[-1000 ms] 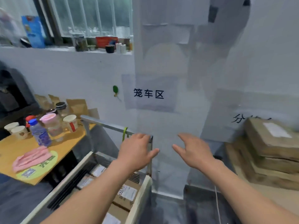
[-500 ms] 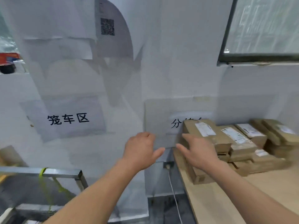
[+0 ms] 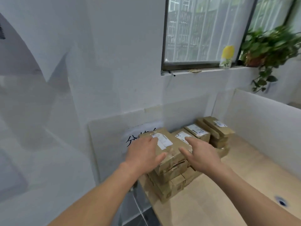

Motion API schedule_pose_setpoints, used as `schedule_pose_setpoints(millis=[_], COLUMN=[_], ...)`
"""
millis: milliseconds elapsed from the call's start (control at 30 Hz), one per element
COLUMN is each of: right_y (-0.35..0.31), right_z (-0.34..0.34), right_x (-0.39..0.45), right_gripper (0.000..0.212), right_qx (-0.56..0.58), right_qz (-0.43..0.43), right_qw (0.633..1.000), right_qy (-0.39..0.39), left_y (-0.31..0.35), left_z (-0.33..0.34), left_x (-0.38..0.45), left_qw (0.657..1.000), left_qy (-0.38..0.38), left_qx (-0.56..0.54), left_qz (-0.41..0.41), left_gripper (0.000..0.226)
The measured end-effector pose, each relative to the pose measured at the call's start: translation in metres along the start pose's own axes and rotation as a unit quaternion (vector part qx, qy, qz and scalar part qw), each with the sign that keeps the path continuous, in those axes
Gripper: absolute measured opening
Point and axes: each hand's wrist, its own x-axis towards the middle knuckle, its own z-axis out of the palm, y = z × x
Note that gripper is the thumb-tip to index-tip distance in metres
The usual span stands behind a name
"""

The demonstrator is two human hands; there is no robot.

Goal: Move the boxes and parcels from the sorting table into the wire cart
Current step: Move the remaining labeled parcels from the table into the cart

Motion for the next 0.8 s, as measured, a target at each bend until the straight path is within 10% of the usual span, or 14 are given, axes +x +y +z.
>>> schedule_pose_setpoints(millis=[800], right_y=[0.111], right_z=[-0.026], right_x=[0.009], right_gripper=[0.066], right_qx=[-0.027], right_qz=[0.161], right_qw=[0.987], right_qy=[0.006], left_y=[0.090], left_z=[0.038], left_x=[0.112], left_qw=[0.990], left_qy=[-0.028], left_qx=[-0.014], left_qz=[0.141], left_gripper=[0.057])
